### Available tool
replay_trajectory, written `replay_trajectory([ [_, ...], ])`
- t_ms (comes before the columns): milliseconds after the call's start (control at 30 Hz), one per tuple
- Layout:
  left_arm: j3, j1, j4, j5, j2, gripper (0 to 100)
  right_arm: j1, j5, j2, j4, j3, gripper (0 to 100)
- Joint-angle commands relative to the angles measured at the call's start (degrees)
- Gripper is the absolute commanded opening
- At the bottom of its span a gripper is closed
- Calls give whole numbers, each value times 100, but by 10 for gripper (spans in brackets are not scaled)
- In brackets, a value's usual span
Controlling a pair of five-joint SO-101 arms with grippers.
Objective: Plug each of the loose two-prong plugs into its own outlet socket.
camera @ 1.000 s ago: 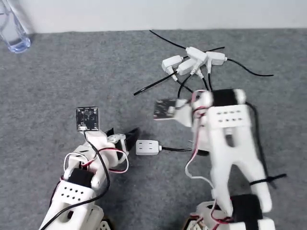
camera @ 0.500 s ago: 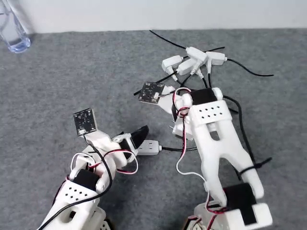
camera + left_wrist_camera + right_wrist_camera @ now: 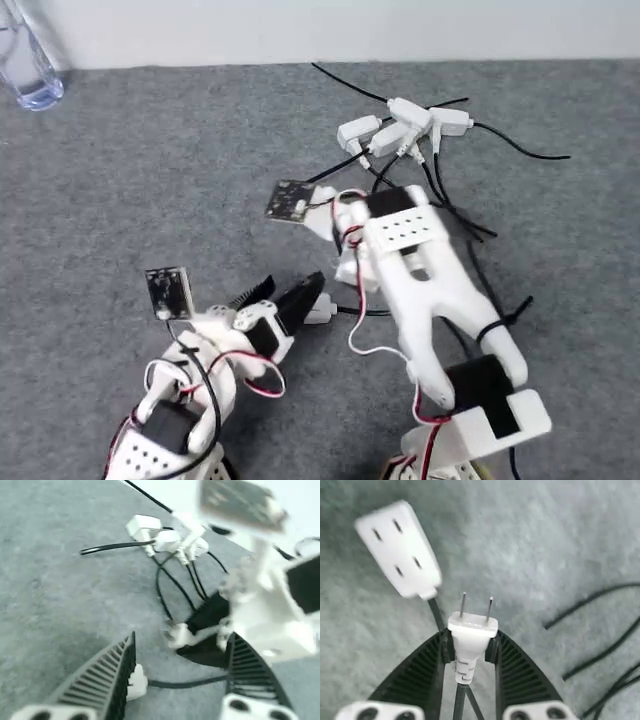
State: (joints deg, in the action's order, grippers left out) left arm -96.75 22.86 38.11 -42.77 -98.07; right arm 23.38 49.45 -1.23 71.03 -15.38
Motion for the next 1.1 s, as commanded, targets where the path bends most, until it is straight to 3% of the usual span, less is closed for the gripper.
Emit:
replay_trajectory([
  [0,101,70,536,88,-642,272,330,-167,374,295,132,9],
  [167,22,-114,193,97,-484,272,576,-202,796,954,413,9],
  [567,22,-299,334,88,-492,272,585,-211,1956,1938,466,9],
  [1067,22,-237,527,88,-501,272,1385,-774,2334,1956,536,9],
])
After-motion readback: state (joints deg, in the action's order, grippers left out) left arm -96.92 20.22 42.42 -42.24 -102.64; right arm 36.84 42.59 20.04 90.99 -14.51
